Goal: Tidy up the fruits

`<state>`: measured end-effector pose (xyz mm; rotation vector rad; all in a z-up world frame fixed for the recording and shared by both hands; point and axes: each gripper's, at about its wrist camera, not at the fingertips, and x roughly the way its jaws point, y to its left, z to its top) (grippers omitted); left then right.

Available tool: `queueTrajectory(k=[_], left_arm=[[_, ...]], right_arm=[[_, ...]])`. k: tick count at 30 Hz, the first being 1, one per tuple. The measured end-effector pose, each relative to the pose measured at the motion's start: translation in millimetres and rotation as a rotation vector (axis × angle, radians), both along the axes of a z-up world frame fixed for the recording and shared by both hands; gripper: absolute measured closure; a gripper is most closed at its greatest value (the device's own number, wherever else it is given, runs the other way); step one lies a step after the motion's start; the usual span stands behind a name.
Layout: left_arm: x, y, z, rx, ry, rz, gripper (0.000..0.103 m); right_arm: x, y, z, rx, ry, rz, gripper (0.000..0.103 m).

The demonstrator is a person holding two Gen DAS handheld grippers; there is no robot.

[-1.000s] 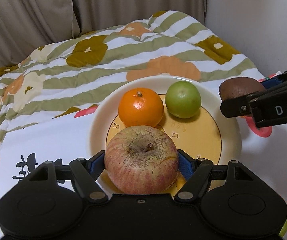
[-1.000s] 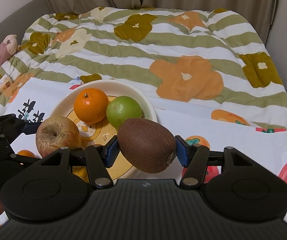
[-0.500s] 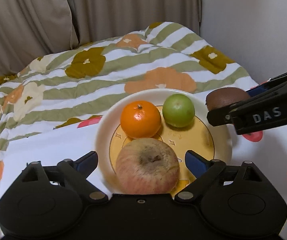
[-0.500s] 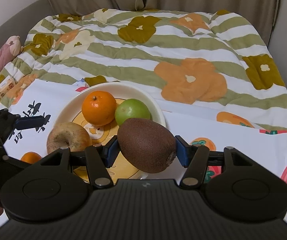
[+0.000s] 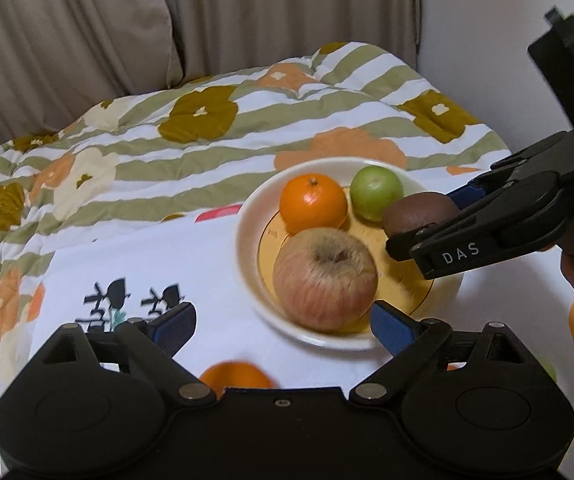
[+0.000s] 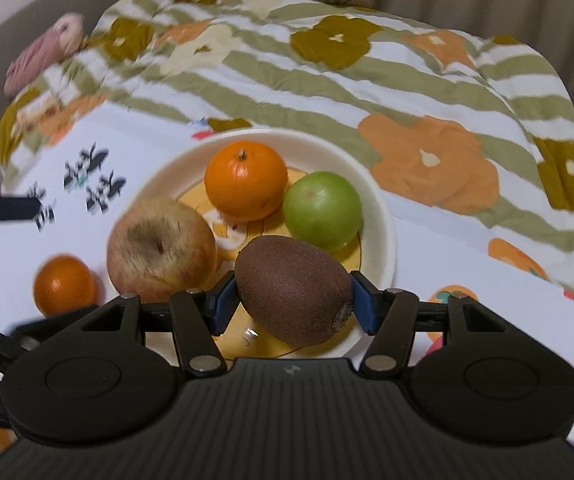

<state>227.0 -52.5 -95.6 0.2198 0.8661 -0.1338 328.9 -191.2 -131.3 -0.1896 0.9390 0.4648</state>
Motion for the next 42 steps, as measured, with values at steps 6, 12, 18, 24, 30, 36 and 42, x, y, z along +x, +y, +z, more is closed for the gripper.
queueTrajectory(k=[6,12,18,24,30,36,42], left_arm=[[-8,9,0,-0.006,-0.002,0.026,0.007],[-11,12,4,-0.017,-0.011,0.045,0.007],[-17,14,8,-0.025,-0.022,0.058,0.007],[-24,19,15,-0.06,-0.026,0.064,0.007],[-35,23,22,-0.092,-0.04,0.059,0.007],[-54,26,39,-0.119,-0.105,0.055,0.007],[-72,33,61,-0.133,-0.167,0.044,0.007]], right_arm=[[2,3,-11,-0.029,-0.002,0.042,0.029],[0,6,-11,-0.038,-0.024,0.071,0.023],[-12,5,4,-0.079,-0.115,0.048,0.0],[-23,-1,15,-0.071,-0.119,0.005,0.0],[-42,-4,33,-0.065,-0.141,-0.034,0.0],[-70,-9,54,-0.064,-0.176,-0.091,0.0],[-104,-17,76,-0.039,-0.195,-0.171,0.0]])
